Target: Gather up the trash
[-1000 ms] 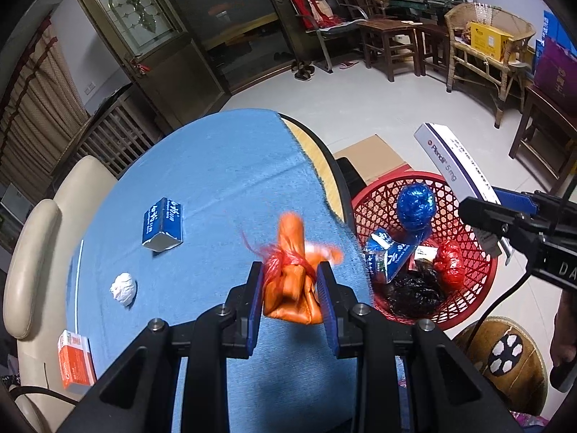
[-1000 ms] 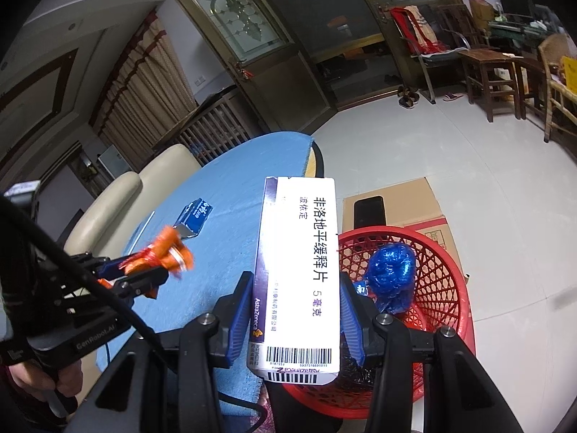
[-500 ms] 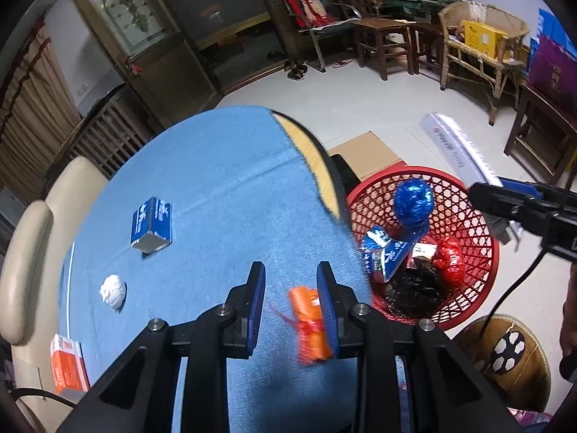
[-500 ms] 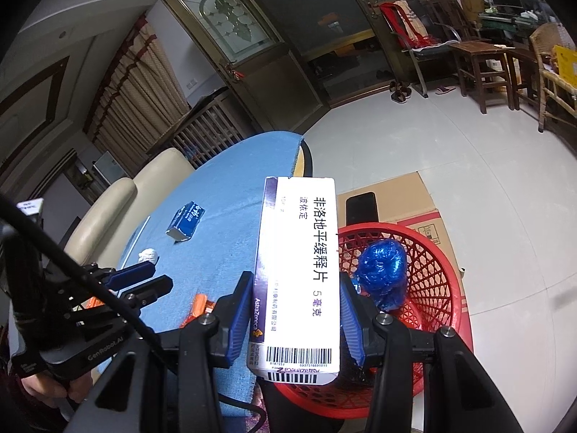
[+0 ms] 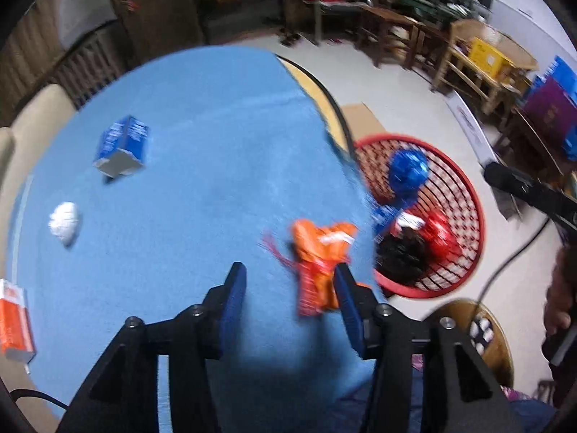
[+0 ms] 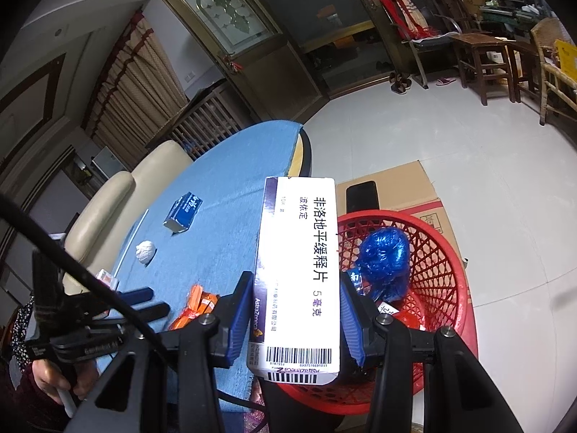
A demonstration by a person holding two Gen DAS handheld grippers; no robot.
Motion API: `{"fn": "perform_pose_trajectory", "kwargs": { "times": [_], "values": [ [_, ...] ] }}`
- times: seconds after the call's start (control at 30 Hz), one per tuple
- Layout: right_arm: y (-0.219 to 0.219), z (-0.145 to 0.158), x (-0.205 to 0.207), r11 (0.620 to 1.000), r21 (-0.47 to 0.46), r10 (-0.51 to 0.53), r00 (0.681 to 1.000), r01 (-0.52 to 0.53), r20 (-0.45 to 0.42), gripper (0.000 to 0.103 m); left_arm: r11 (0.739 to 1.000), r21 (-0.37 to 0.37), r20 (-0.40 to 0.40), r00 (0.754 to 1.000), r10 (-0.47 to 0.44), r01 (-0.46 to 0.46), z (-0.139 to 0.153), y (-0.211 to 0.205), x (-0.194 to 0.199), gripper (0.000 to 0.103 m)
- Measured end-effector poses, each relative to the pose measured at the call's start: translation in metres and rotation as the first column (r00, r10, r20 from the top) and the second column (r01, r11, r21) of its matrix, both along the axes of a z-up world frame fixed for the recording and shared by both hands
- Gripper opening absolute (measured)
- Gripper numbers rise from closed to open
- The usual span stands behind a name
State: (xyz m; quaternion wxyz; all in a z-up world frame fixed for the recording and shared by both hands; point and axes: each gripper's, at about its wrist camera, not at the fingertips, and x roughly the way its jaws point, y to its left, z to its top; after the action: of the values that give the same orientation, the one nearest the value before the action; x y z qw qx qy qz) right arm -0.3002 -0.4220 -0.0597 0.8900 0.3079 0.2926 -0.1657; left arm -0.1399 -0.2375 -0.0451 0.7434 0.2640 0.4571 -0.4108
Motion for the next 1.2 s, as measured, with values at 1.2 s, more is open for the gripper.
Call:
{"fn": "perform_pose_trajectory", "kwargs": {
  "times": [1.2],
  "values": [
    [0.096,0.009,0.058,0.961,-0.079,0.262,0.964,-0.266,-0.049,0.048,0.894,-0.155,0.136,0.887,0.441,-0.420,0.026,0.167,0.052,0.032]
  ]
}}
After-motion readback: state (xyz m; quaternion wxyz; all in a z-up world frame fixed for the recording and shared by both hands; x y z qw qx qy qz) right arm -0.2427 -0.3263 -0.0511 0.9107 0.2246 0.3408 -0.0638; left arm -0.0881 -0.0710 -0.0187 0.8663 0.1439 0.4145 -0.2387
